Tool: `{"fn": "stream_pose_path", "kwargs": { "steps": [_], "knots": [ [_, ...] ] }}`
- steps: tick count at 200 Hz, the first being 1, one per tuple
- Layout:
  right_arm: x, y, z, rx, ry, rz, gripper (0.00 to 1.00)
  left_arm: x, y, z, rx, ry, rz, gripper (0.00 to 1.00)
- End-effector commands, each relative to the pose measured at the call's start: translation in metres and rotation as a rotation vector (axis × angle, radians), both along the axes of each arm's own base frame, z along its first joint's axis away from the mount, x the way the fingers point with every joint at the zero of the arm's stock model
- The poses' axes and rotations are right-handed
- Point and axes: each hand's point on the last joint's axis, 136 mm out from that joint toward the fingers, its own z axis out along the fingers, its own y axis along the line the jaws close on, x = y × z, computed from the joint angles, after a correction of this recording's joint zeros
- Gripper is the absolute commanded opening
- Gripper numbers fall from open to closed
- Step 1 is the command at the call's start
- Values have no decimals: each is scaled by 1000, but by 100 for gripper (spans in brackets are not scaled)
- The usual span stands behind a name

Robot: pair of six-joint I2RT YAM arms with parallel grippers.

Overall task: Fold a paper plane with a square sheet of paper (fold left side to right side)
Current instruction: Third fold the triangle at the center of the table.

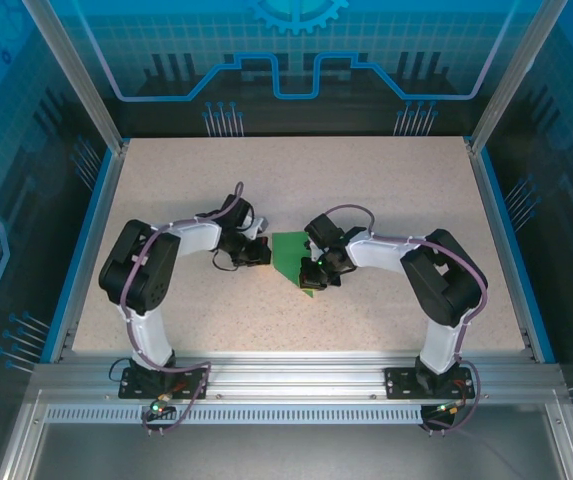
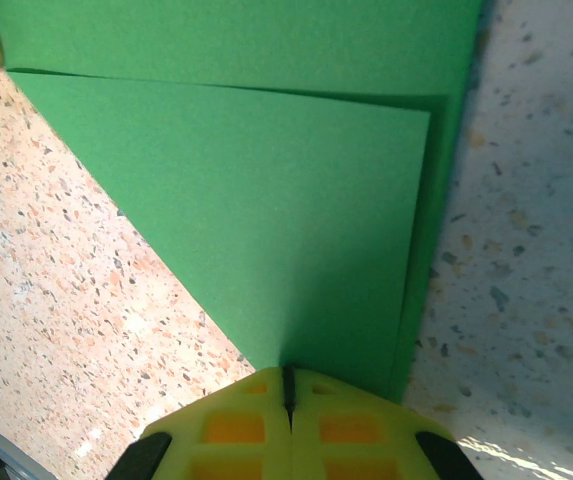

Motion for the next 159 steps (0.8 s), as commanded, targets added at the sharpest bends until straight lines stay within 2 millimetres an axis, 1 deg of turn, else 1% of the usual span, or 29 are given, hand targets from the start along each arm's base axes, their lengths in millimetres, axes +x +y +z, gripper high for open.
{"fn": "stream_pose_path", "kwargs": {
  "steps": [1,22,30,43,54,72,85,103,118,128,136,159],
  "knots": [
    [-24,-30,-23,-120,75,1,0,12,21,-3,70,-19,42,0],
    [-12,-17,-6,-47,-5,25,1,13,20,14,24,-36,67,1],
    [-6,-12,3,-23,-42,34,4,13,20,21,7,-44,78,5],
    [4,-8,21,-1,-114,52,12,13,20,34,-17,-62,99,10],
    [11,-8,35,-4,-169,72,17,11,22,43,-29,-71,120,16],
    [20,-17,54,-43,-258,103,27,6,25,56,-46,-81,154,28],
    [26,-24,64,-70,-314,129,35,2,27,62,-59,-83,182,34],
    [30,-31,70,-87,-356,158,44,-5,26,64,-90,-59,214,43],
    [34,-30,73,-73,-391,181,52,-11,19,63,-142,-20,225,46],
    [37,-27,71,-61,-406,196,56,-13,14,62,-178,5,230,47],
    [40,-26,66,-56,-410,201,58,-15,12,59,-196,28,239,48],
    [49,-18,56,-16,-397,217,57,-18,4,53,-252,81,249,51]
  ]
}}
